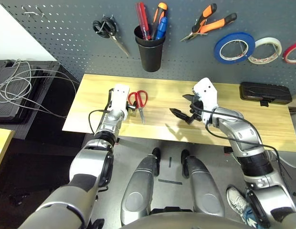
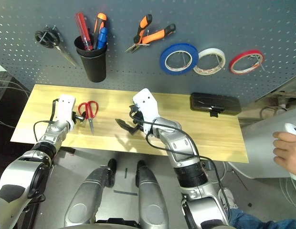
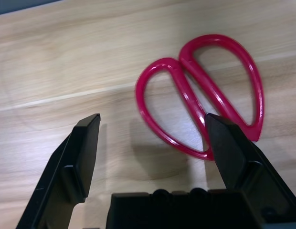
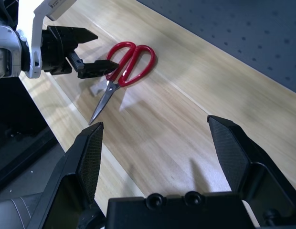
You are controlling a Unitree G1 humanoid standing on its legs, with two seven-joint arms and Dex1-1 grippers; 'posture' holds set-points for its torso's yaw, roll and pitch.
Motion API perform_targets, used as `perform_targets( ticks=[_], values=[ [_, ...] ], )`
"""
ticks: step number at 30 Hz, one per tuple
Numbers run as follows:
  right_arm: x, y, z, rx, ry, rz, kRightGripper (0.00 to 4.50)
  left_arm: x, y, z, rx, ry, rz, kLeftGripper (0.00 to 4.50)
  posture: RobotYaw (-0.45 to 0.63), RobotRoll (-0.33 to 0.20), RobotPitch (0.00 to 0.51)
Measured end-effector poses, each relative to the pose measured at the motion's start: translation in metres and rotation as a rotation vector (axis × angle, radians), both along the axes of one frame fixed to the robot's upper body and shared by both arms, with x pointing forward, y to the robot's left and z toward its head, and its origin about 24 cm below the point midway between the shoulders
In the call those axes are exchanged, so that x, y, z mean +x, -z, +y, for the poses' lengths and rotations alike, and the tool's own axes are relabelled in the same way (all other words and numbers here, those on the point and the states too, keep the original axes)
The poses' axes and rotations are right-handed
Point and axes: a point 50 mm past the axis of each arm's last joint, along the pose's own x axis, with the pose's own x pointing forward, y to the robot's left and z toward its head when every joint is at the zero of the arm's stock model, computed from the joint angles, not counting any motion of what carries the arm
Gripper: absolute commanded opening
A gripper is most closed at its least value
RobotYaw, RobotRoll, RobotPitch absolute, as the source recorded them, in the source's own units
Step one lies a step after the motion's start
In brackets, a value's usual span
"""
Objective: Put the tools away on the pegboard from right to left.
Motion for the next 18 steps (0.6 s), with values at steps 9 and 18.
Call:
perform_targets(
  ticks=[9, 18],
  values=[
    [-0.003, -0.0014, 0.0011, 0.004, 0.002, 0.004, 4.5, -0.0019, 0.0059, -0.0036, -0.013, 0.02, 0.062, 1.68, -0.09, 0.0, 0.4],
    [0.003, -0.0038, 0.0015, 0.004, 0.0, -0.008, 4.5, -0.0046, 0.0091, -0.0058, -0.068, 0.022, 0.068, 1.67, -0.04, 0.0, 0.363]
  ],
)
